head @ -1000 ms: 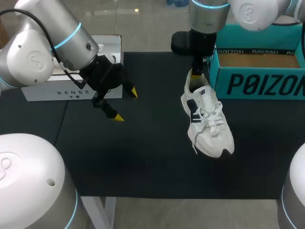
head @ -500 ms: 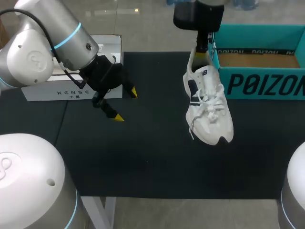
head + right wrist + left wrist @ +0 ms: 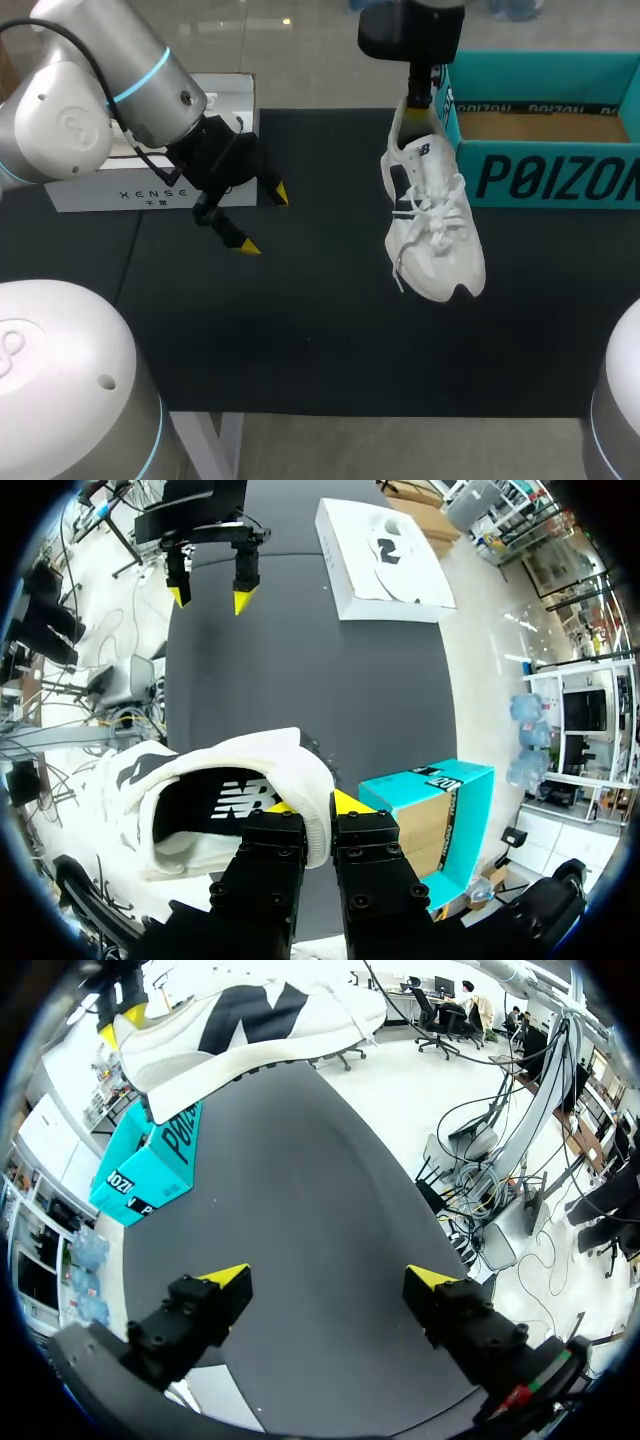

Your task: Take the shoe out of the shoebox, open the shoe tongue, remove and reinsert the insole, then place the shoe into the shoebox

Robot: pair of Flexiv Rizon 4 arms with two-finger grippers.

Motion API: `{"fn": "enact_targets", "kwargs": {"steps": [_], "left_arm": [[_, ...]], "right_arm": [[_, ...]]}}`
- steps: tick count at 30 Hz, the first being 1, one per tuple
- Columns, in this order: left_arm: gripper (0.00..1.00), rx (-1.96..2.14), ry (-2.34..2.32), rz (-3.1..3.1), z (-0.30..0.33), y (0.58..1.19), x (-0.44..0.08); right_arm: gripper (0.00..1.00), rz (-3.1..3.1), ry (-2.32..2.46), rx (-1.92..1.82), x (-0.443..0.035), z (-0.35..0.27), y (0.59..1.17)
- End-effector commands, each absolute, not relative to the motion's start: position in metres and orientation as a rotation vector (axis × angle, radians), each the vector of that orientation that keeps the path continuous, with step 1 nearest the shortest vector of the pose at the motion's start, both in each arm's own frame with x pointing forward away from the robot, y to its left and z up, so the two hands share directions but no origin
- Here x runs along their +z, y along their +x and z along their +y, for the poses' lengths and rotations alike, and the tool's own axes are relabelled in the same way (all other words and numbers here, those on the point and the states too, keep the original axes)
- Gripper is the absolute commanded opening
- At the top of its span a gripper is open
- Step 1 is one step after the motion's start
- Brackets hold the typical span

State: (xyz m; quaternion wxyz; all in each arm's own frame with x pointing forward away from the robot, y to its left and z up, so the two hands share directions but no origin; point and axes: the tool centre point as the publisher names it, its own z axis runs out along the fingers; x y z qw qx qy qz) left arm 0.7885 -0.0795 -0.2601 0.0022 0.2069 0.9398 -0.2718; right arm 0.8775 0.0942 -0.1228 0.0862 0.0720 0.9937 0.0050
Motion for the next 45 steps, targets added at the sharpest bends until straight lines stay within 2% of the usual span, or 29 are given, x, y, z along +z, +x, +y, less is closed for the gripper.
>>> {"fn": "enact_targets", "kwargs": {"steps": [1, 4, 19, 26, 37, 45], "left_arm": [[1.00, -0.848, 0.649, 2.950, -0.080, 0.789, -0.261], [1.00, -0.848, 0.649, 2.950, -0.080, 0.789, -0.261], [1.00, -0.848, 0.649, 2.950, -0.080, 0.789, -0.261], [1.00, -0.848, 0.649, 2.950, -0.080, 0.789, -0.261], [1.00, -0.848, 0.649, 2.950, -0.080, 0.789, -0.261], [1.00, -0.848, 0.649, 2.950, -0.080, 0.789, -0.261]], "right_arm": [[0.00, 2.962, 0.215, 0.014, -0.121, 0.094, 0.878], [0.00, 2.962, 0.215, 0.014, -0.121, 0.094, 0.878], [0.00, 2.926, 0.292, 0.076, -0.134, -0.110, 0.927], [0.00, 2.891, 0.336, 0.088, -0.135, -0.176, 0.965], [0.00, 2.894, 0.284, 0.113, -0.117, -0.230, 1.033], [0.00, 2.919, 0.239, 0.065, -0.101, -0.231, 1.081]]}}
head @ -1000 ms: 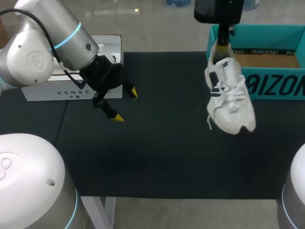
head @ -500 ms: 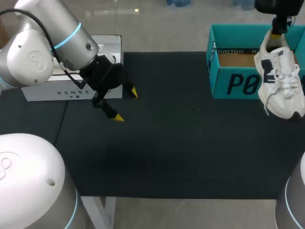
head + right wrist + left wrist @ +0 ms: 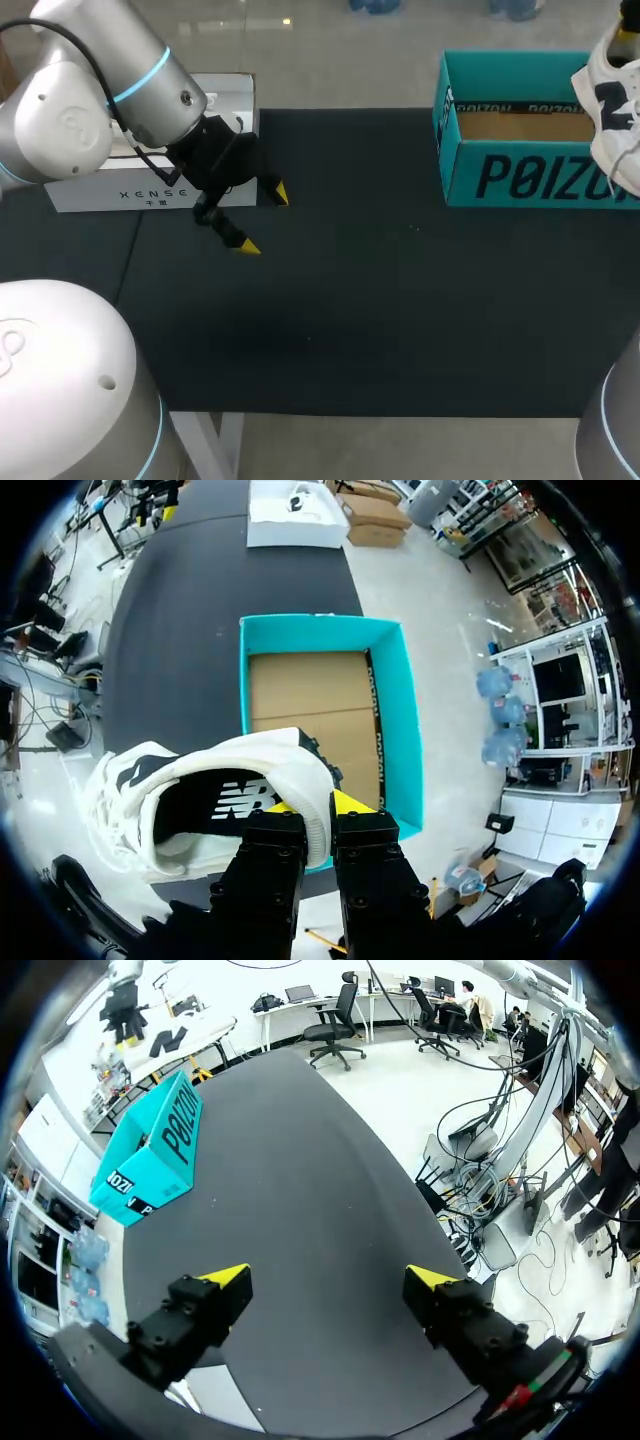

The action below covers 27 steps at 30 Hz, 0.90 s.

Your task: Take the shoe out of the shoebox, open the shoe tongue, remove and reinsert the insole, then place the shoe into the shoebox

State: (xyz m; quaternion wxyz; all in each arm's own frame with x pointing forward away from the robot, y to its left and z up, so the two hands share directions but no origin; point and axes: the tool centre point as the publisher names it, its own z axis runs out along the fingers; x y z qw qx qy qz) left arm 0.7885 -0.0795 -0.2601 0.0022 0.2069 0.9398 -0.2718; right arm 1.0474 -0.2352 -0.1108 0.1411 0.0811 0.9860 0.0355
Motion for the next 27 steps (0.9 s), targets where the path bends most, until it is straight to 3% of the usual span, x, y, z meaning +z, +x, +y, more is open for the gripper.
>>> {"fn": "enact_targets", "kwargs": {"steps": [1, 27], "left_arm": [[1.00, -0.848, 0.649, 2.950, -0.080, 0.789, -0.261], [1.00, -0.848, 0.649, 2.950, -0.080, 0.789, -0.261]], "right_arm": [[0.00, 2.918, 0.241, 0.065, -0.100, -0.231, 1.086], [0.00, 2.924, 0.304, 0.039, -0.100, -0.232, 1.110]]}}
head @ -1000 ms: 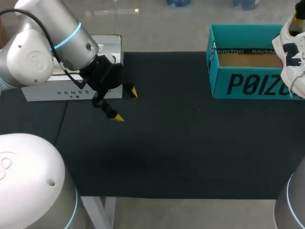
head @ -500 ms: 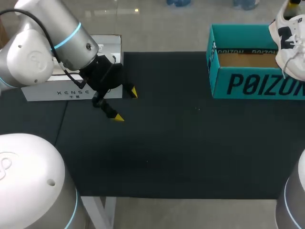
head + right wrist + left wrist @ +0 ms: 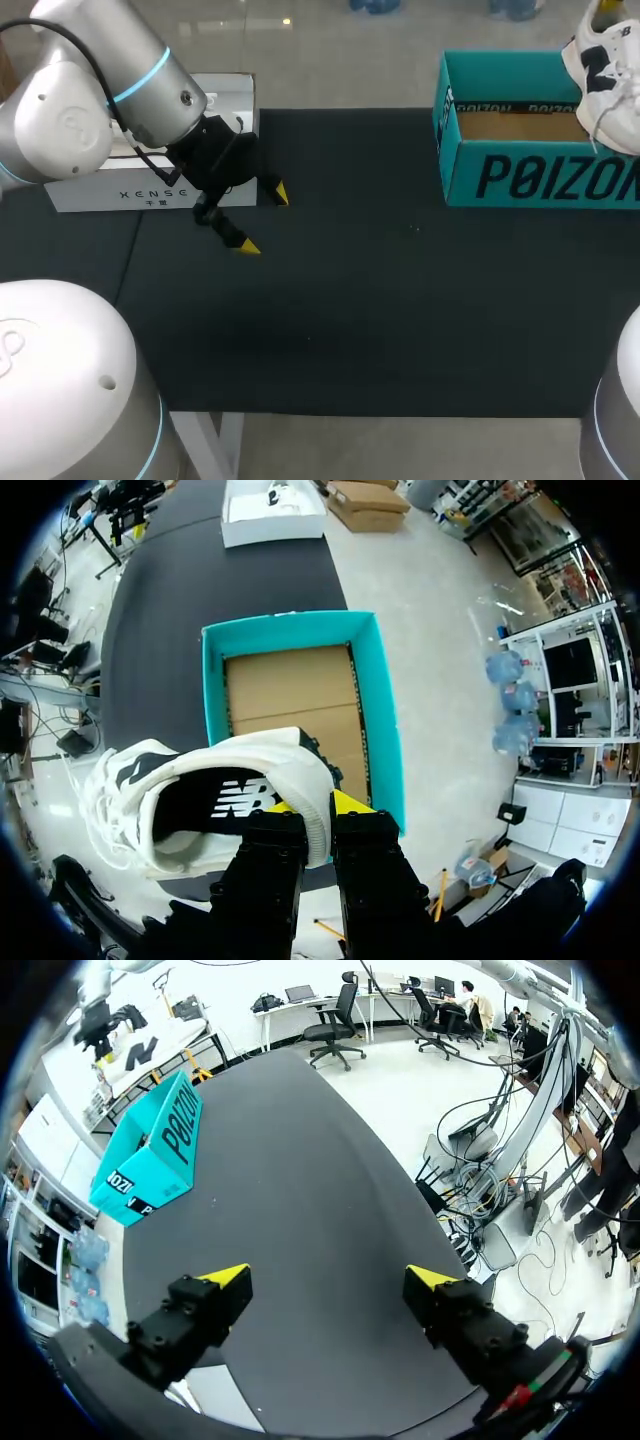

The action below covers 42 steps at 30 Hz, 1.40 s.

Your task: Take the shoe out of the shoebox, open the shoe tongue, remove and reinsert the insole, then place the shoe into the shoebox

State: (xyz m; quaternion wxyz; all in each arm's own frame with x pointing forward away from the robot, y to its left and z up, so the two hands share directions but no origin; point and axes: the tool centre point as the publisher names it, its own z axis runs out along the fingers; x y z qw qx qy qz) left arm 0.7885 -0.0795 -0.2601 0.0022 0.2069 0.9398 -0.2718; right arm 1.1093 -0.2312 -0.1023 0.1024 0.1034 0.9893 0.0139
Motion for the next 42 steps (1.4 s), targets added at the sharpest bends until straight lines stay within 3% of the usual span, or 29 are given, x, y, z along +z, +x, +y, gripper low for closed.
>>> {"fn": "enact_targets", "kwargs": {"steps": [1, 11, 32, 42], "left_arm": [[1.00, -0.848, 0.649, 2.950, -0.080, 0.789, -0.261], [1.00, -0.848, 0.649, 2.950, -0.080, 0.789, -0.261], [1.00, -0.848, 0.649, 2.950, -0.080, 0.789, -0.261], [1.00, -0.848, 0.649, 2.950, -0.080, 0.789, -0.261]], "right_arm": [[0.00, 2.924, 0.304, 0.039, -0.100, -0.232, 1.110], [0.00, 2.924, 0.304, 0.039, -0.100, -0.232, 1.110], [0.00, 2.606, 1.339, -0.144, -0.088, -0.218, 1.105], [0.00, 2.461, 1.420, -0.141, -0.090, -0.222, 1.096]]}}
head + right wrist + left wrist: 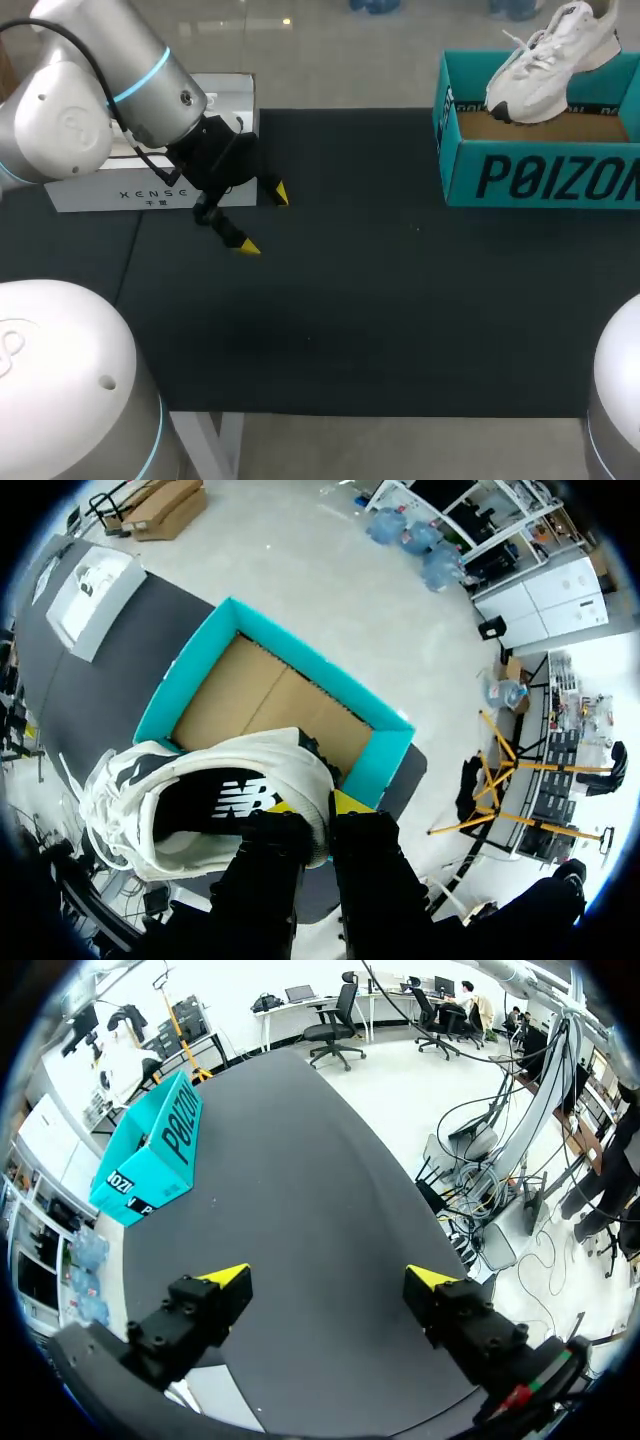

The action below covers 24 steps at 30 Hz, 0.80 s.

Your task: Take the shoe out of the shoebox, open the shoe tongue, remove and reinsert the insole, then place the shoe into the shoebox

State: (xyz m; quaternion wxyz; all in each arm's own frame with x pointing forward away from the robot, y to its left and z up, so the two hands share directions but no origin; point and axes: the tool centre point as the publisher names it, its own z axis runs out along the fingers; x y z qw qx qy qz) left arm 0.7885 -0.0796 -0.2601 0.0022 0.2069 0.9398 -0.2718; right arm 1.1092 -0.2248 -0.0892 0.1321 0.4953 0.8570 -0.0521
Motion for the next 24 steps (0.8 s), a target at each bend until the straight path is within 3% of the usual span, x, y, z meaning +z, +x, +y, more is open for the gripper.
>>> {"fn": "enact_targets", "kwargs": {"steps": [1, 24], "left_arm": [[1.00, -0.848, 0.649, 2.950, -0.080, 0.789, -0.261], [1.00, -0.848, 0.649, 2.950, -0.080, 0.789, -0.261]], "right_arm": [[0.00, 2.461, 1.420, -0.141, -0.090, -0.222, 1.096], [0.00, 2.358, 1.581, -0.134, -0.094, -0.224, 1.086]]}}
